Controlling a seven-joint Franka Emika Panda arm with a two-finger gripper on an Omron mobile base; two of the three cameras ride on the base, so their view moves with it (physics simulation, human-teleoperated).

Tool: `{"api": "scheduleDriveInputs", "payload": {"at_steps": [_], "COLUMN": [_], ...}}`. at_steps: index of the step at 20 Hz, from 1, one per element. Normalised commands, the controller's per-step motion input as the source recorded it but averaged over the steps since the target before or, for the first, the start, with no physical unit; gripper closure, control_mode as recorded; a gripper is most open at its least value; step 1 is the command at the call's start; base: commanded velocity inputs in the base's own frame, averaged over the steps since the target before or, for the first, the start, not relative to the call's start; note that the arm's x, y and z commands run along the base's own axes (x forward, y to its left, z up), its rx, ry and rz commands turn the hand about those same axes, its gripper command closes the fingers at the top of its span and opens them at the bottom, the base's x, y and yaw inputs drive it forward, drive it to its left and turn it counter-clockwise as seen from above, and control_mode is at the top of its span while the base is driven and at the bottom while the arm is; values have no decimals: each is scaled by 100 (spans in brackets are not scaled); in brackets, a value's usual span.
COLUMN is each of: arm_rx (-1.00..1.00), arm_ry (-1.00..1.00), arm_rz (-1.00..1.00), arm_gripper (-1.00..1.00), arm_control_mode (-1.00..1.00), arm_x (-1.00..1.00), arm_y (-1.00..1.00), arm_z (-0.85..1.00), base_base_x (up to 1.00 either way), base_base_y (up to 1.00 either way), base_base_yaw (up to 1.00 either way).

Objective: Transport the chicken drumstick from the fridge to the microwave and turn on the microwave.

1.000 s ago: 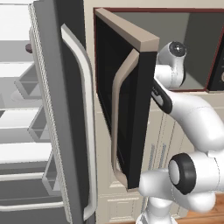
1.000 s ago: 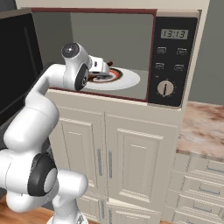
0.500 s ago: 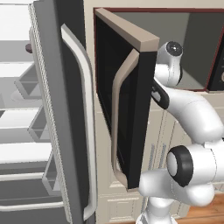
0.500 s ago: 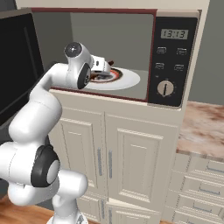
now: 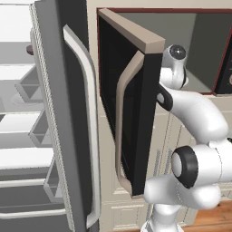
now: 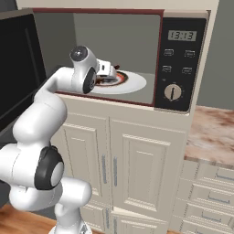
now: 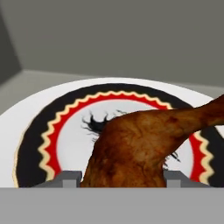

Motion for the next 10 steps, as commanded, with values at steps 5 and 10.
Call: {"api": "scheduleDriveInputs", "payload": {"at_steps": [5, 10], "arm_rx": [1, 1], "arm_ry": [0, 0], "arm_rz": [0, 0], "arm_gripper": [100, 100], "arm_control_mode": [-100, -100], "arm_x": [17, 20], "arm_y": [-4, -2], "arm_z": [-1, -4], "base_base_x": [0, 0], "base_base_y": [0, 0], "base_base_yaw": [0, 0]}}
